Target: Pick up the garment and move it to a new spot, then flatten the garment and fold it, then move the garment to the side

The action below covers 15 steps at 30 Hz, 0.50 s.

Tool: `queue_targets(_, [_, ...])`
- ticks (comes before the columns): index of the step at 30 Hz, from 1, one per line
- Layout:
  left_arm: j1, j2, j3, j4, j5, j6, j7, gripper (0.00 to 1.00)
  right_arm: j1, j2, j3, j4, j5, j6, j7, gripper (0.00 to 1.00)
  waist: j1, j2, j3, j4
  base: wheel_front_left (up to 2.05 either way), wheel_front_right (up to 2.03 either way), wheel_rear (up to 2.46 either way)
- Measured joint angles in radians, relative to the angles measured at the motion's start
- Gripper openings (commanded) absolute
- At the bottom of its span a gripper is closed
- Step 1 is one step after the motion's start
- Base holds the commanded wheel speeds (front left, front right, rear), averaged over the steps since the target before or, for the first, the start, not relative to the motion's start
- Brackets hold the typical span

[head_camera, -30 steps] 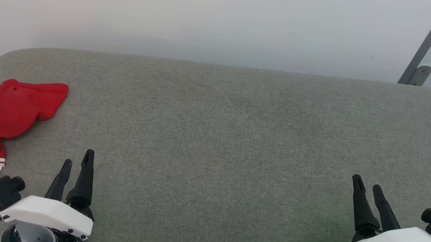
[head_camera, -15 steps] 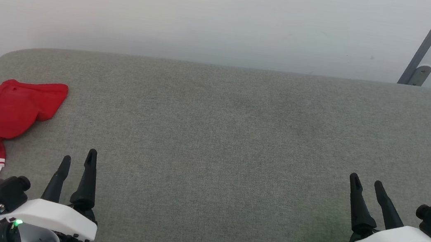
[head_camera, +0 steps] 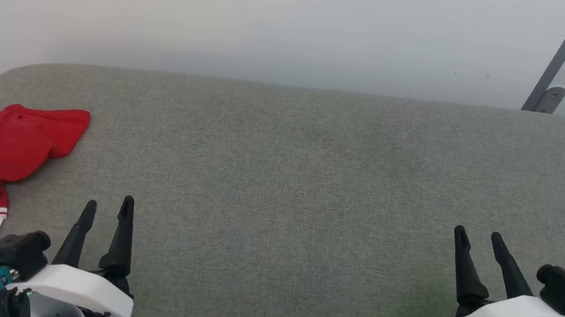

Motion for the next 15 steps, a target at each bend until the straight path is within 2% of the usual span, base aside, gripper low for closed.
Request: queue_targets(15, [-0.001, -0.003, 0.0, 0.009, 0.117, -0.02, -0.031, 1.0, -0.004, -0.004, 0.011, -0.003, -0.118, 0.0, -0.024, 1.0, 0.0, 0.0, -0.004, 0.004, 0.0, 0.0, 0.0])
